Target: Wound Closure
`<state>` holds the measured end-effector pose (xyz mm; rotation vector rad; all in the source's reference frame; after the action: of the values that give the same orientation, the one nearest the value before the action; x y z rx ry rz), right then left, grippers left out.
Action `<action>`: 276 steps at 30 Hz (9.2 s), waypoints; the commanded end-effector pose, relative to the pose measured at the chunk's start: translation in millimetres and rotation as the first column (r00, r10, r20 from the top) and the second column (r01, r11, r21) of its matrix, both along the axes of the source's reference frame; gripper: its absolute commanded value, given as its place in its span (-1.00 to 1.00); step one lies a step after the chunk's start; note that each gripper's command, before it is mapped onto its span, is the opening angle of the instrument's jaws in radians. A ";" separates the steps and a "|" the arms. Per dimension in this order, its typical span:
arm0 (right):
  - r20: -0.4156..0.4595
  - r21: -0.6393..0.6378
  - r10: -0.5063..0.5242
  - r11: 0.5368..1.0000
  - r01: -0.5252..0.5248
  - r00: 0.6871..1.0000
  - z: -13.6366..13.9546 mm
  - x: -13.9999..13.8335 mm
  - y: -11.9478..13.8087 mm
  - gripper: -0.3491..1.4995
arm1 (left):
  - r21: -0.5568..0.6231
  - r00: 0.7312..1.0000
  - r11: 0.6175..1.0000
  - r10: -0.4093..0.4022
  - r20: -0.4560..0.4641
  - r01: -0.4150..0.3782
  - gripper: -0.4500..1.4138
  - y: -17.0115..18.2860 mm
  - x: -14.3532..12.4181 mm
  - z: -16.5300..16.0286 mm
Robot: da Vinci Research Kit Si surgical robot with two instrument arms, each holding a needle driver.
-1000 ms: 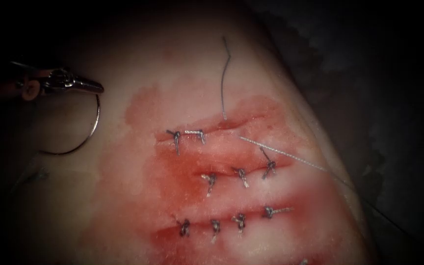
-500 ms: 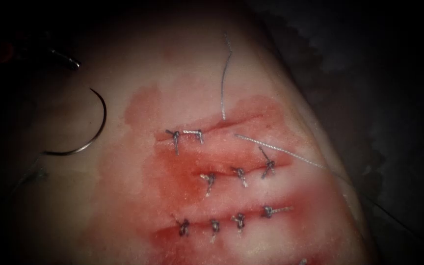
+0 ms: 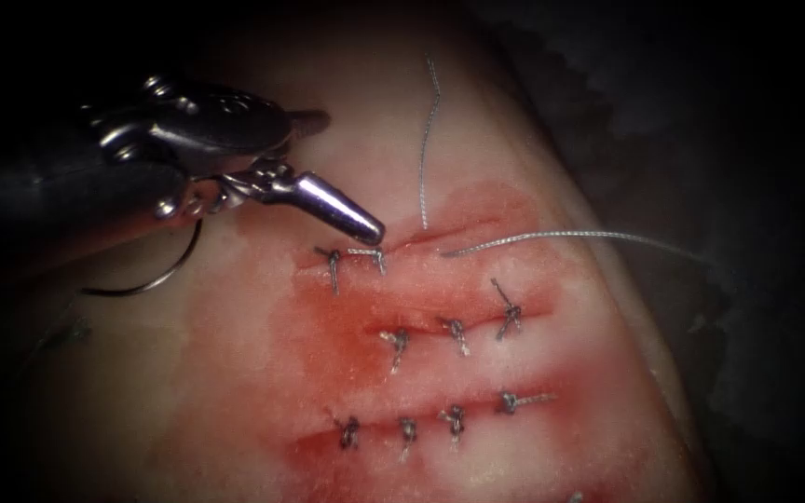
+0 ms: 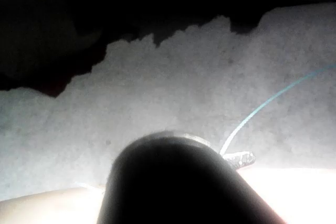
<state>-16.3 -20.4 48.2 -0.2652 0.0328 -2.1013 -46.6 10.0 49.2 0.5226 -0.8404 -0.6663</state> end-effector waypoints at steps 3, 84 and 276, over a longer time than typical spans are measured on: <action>-0.088 -0.067 0.165 0.983 -0.171 0.982 -7.2 3.6 8.5 0.62 | -0.021 0.998 0.999 0.044 0.048 -0.043 0.77 -1.7 -5.9 -1.4; -0.889 -0.042 0.210 0.848 -0.529 0.406 -3.0 21.1 15.1 0.29 | -0.172 0.837 0.976 -0.015 0.546 0.130 -1.00 2.3 1.3 -1.9; -0.704 0.682 0.583 0.715 -0.155 -0.405 12.5 41.1 15.1 -1.00 | 0.289 0.717 0.917 -0.395 0.574 0.274 -1.00 5.0 9.2 25.1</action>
<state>24.0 -5.9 60.5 -1.5253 1.0877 -0.4661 -36.6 13.9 74.0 0.7841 -1.5273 -0.9372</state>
